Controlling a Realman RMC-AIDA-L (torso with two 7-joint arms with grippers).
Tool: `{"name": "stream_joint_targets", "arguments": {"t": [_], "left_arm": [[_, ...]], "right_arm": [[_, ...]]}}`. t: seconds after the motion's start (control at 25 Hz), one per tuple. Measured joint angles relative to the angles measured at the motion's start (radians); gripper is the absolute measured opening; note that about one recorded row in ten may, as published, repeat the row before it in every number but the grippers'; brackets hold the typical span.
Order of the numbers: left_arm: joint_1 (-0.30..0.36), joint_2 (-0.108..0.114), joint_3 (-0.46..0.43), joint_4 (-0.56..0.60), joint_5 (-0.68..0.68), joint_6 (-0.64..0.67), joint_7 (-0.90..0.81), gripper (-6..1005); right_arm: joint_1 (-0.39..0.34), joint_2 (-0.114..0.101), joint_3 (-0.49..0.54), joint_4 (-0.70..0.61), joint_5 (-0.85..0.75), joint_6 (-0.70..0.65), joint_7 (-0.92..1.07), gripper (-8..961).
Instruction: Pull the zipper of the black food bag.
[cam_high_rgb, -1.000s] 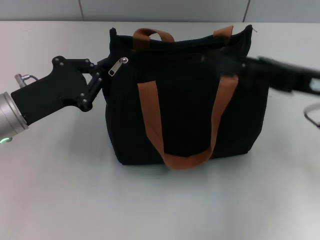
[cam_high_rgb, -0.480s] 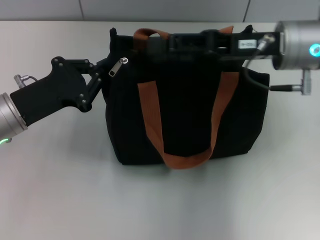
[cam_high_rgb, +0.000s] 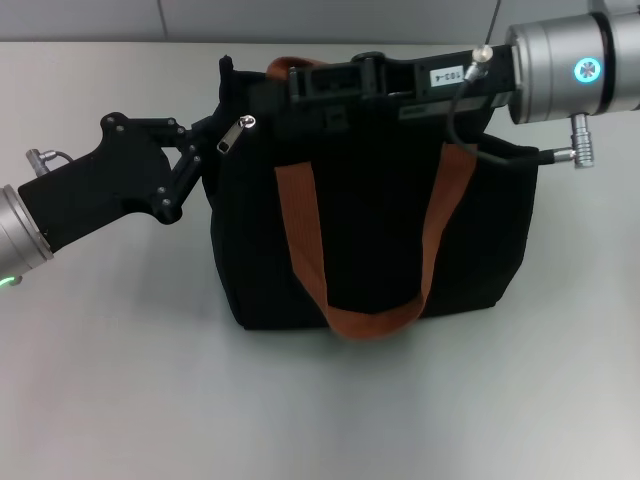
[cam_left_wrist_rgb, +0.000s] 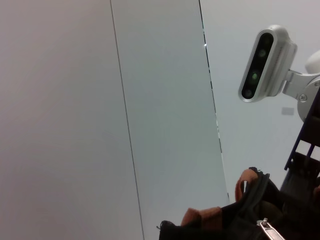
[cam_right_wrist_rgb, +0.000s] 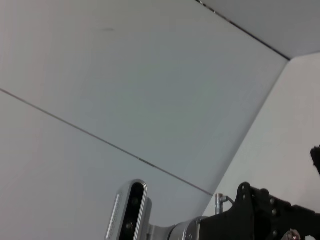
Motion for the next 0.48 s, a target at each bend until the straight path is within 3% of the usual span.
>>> {"name": "stream_joint_targets", "arguments": {"t": [0.48], "left_arm": [[0.000,0.000,0.000,0.002,0.000,0.019,-0.002,39]], "right_arm": [[0.012,0.011,-0.062,-0.013,0.003,0.068,0.050,807]]}}
